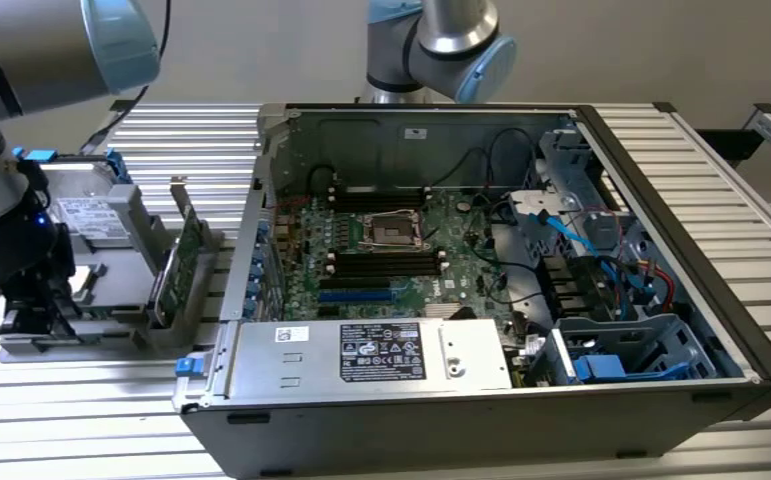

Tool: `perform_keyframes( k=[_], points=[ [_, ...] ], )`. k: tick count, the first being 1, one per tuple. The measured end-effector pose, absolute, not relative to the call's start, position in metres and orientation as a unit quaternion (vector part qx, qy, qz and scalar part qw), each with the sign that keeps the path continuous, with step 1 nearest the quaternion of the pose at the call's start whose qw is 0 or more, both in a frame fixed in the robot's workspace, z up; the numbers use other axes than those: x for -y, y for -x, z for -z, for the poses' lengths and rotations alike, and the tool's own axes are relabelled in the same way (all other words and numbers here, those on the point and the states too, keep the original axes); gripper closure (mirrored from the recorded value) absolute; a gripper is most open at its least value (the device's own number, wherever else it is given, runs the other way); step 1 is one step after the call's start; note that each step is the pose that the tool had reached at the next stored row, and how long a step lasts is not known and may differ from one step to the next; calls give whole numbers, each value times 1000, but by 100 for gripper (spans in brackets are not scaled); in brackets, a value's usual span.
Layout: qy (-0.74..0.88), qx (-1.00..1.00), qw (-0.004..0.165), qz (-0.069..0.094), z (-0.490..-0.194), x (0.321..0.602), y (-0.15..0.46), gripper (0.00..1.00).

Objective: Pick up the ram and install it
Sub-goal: 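Pick up the ram and move it above insertion slot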

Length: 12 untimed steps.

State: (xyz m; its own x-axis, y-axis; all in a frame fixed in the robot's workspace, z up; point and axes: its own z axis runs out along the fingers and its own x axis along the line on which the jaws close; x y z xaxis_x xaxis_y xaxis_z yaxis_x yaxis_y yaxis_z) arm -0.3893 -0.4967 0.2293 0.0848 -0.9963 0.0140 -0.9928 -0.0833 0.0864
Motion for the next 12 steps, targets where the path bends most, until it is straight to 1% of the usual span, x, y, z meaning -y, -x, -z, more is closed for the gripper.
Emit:
perform_keyframes(
  k=[5,12],
  points=[
    [-737,675,35,25,-220,495,389,69],
    [-737,675,35,26,-219,495,389,69]
  ],
)
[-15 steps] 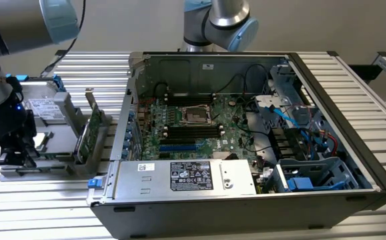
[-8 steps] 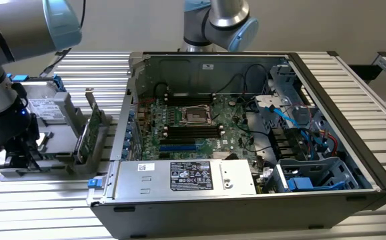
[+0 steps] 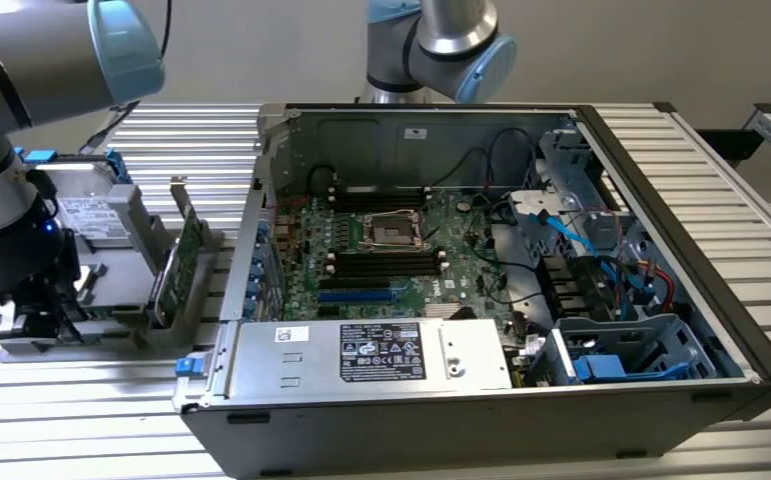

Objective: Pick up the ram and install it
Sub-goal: 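Pick up the ram and move it above insertion slot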

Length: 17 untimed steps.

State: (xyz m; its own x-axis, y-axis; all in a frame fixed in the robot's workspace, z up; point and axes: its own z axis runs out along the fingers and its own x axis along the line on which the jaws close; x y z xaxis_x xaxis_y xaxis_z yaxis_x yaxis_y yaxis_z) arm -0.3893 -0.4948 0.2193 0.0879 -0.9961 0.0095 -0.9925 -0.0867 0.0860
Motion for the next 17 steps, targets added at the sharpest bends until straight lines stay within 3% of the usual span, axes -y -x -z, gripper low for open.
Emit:
perform_keyframes(
  k=[17],
  points=[
    [-737,675,29,31,-194,495,389,69]
  ],
)
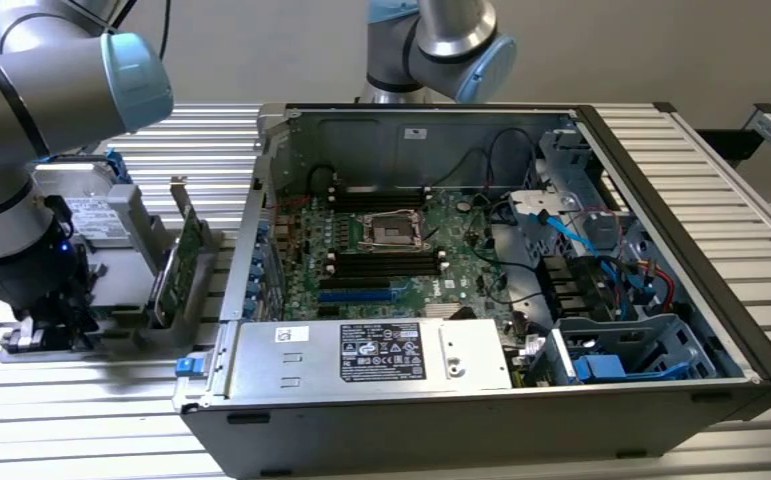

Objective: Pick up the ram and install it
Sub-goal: 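Pick up the ram and move it above insertion slot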

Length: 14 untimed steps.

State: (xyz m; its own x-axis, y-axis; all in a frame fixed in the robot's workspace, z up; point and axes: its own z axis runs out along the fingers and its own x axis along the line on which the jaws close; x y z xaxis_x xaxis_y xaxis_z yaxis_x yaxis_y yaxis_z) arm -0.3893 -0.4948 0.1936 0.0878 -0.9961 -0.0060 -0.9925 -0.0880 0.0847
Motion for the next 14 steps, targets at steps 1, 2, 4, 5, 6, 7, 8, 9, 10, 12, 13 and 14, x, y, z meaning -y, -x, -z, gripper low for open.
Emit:
perform_keyframes(
  k=[1,2,4,5,6,7,8,9,10,12,13,14],
  points=[
    [-737,675,29,31,-194,495,389,69],
    [-737,675,29,31,-194,495,389,69],
    [-737,675,29,31,-194,495,389,78],
    [-737,675,29,31,-194,495,389,78],
    [-737,675,29,31,-194,495,389,84],
    [-737,675,29,31,-194,495,389,86],
    [-737,675,29,31,-194,495,389,86],
    [-737,675,29,31,-194,495,389,86],
    [-737,675,29,31,-194,495,389,86],
    [-737,675,29,31,-194,495,389,86],
    [-737,675,29,31,-194,495,389,86],
    [-737,675,29,31,-194,495,389,86]
  ],
)
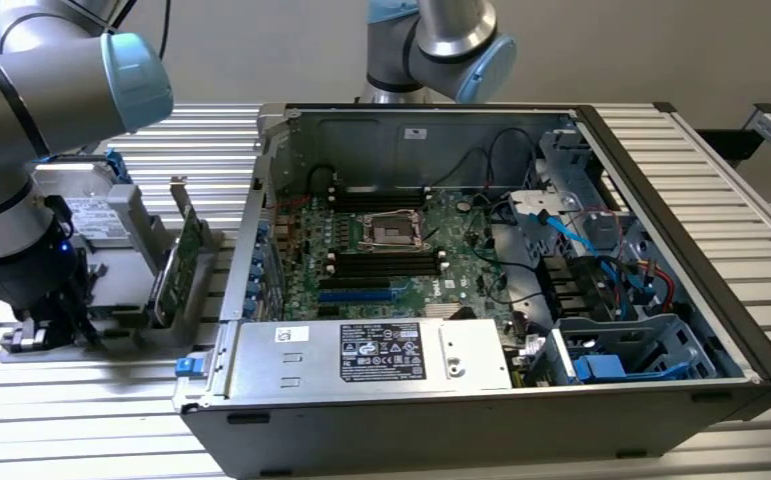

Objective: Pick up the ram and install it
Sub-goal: 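Pick up the ram and move it above insertion slot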

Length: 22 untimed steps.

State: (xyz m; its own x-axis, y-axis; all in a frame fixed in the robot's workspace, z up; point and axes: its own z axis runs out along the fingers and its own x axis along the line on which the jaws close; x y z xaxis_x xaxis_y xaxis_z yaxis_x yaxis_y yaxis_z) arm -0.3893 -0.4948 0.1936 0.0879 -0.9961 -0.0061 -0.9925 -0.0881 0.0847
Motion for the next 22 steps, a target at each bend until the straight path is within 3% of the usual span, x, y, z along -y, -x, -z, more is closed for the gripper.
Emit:
perform_keyframes(
  k=[13,22],
  points=[
    [-737,675,29,31,-213,495,389,86],
    [-737,675,31,33,-247,495,387,86]
  ],
)
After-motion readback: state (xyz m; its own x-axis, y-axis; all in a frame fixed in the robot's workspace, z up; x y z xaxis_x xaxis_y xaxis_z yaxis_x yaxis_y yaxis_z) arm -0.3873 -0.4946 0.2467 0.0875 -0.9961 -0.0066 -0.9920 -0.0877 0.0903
